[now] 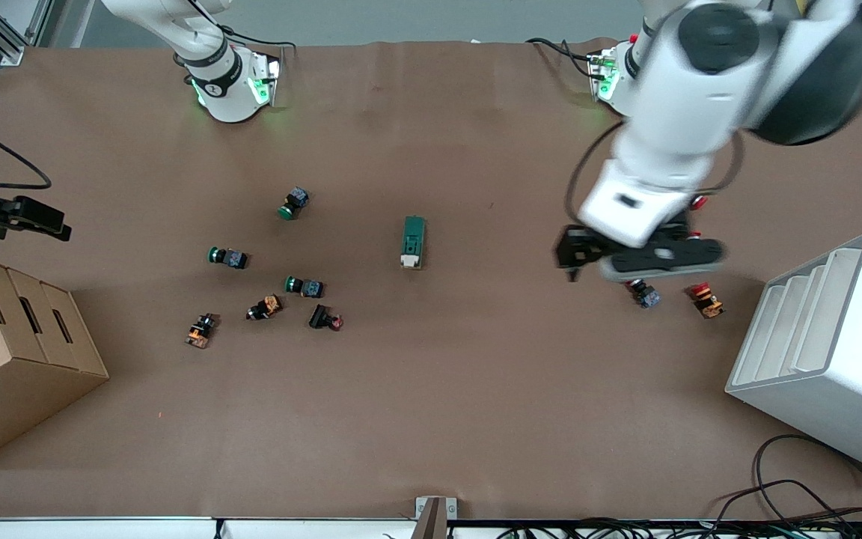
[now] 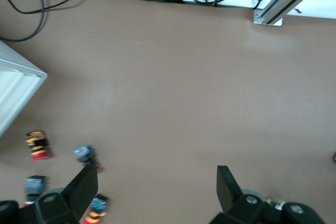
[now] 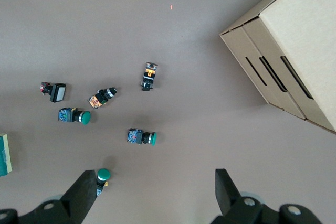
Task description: Close load switch with both arms
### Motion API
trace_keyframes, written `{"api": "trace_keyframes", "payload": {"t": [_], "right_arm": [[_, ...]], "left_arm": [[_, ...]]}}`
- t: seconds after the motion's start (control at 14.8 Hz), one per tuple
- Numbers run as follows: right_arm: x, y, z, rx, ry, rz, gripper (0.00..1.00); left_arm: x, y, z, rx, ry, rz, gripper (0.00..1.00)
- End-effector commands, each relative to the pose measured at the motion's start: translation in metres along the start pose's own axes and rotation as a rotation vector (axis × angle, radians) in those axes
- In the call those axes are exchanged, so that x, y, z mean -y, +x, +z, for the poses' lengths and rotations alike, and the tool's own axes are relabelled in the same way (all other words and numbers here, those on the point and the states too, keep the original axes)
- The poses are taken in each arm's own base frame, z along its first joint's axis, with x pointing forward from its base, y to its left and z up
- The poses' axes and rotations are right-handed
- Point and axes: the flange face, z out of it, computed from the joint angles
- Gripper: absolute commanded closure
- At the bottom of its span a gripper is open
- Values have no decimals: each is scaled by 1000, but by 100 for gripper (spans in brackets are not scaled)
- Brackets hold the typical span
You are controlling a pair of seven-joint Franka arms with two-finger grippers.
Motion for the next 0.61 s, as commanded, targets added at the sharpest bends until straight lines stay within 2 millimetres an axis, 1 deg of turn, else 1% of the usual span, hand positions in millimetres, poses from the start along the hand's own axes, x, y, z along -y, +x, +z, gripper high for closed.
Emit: {"api": "trace_keyframes", "payload": {"t": [0.0, 0.13, 0.2, 0.27, 0.34, 0.4, 0.47, 0.54], "right_arm": [[1, -2, -4, 29, 16, 5, 0], [1, -5, -4, 41, 19, 2, 0], [-1, -9, -1, 79, 22, 6, 0], [-1, -13, -1, 96, 23, 4, 0], [-2, -14, -4, 90, 23, 4, 0], [-4, -15, -4, 90, 26, 5, 0], [-7, -19, -10, 77, 26, 10, 0], [-7, -20, -10, 77, 25, 8, 0]], "left_arm": [[63, 2, -34, 45, -32, 79, 0], [93, -6, -44, 102, 3, 145, 0], [109, -12, -52, 130, 17, 149, 0], [122, -18, -55, 148, 20, 148, 0], [141, -22, -59, 154, 10, 126, 0], [153, -27, -58, 166, -8, 128, 0], [162, -31, -60, 171, -23, 156, 0], [170, -38, -61, 180, -21, 190, 0]]}}
